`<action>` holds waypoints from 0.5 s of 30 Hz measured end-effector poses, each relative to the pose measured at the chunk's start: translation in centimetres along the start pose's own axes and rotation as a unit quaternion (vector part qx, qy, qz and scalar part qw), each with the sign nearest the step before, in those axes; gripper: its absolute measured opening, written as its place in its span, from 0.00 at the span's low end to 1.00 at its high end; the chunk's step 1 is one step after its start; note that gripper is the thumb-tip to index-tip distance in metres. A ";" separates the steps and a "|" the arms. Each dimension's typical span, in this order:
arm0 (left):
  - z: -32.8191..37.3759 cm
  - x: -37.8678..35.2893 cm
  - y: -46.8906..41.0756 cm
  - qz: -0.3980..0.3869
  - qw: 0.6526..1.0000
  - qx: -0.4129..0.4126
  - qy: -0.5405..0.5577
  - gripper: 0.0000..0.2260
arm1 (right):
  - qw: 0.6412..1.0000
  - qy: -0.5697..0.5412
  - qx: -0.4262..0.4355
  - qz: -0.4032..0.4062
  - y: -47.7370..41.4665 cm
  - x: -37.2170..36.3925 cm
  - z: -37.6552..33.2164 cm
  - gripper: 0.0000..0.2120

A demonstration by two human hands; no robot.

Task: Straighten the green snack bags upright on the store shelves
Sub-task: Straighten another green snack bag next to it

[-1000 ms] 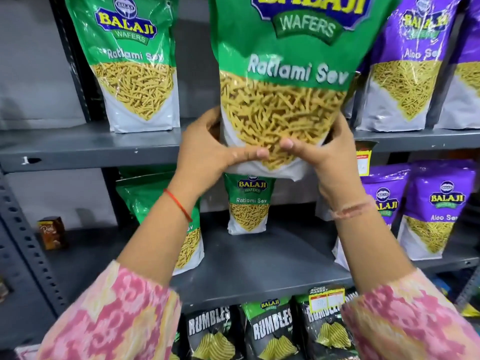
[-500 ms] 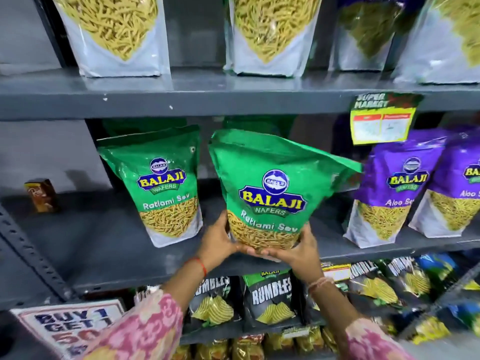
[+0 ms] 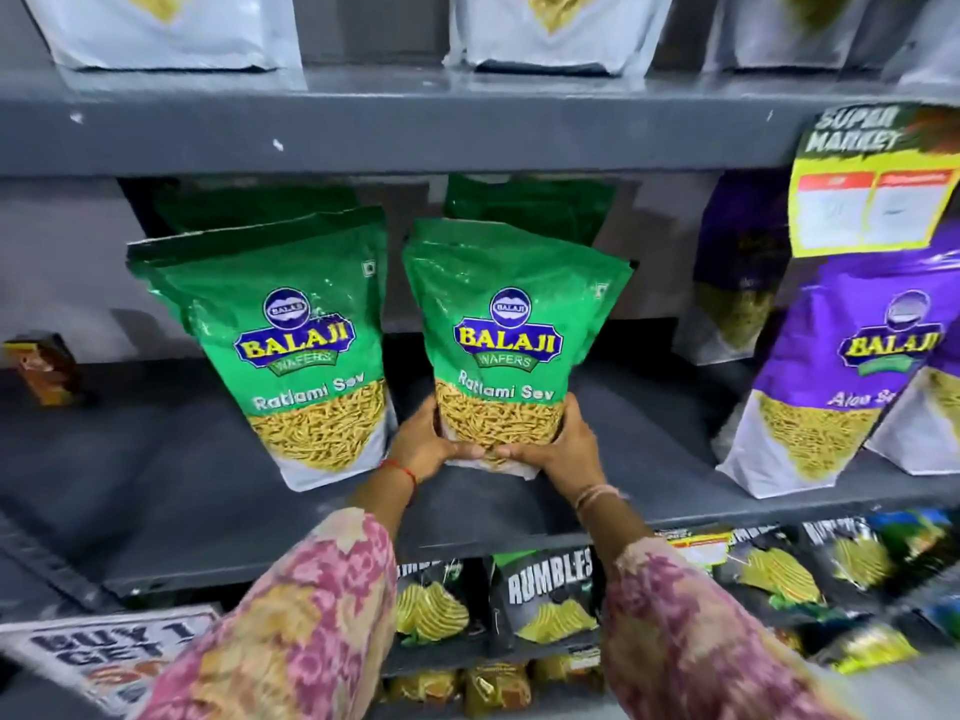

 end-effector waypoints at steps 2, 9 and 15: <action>-0.2 -0.2 0.1 -0.009 1.000 0.003 0.008 0.44 | 1.000 -0.003 -0.003 -0.006 0.0 0.0 0.1 0.34; 1.0 0.2 4.7 0.118 0.993 -0.028 -0.006 0.34 | 0.995 -0.009 0.019 0.097 2.9 0.0 -3.0 0.53; 7.9 3.9 14.4 0.321 0.916 -0.240 0.011 0.13 | 0.924 0.047 0.314 0.213 9.4 -1.5 -15.1 0.38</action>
Point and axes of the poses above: each hand's wrist, its own y-axis away from the middle knuckle, its own x-axis out of the back of the hand, z = x × y, the point moved 4 cm from there along -y, towards the middle knuckle, and after that the axes turned 5 degrees about x, right-handed, at the moved point
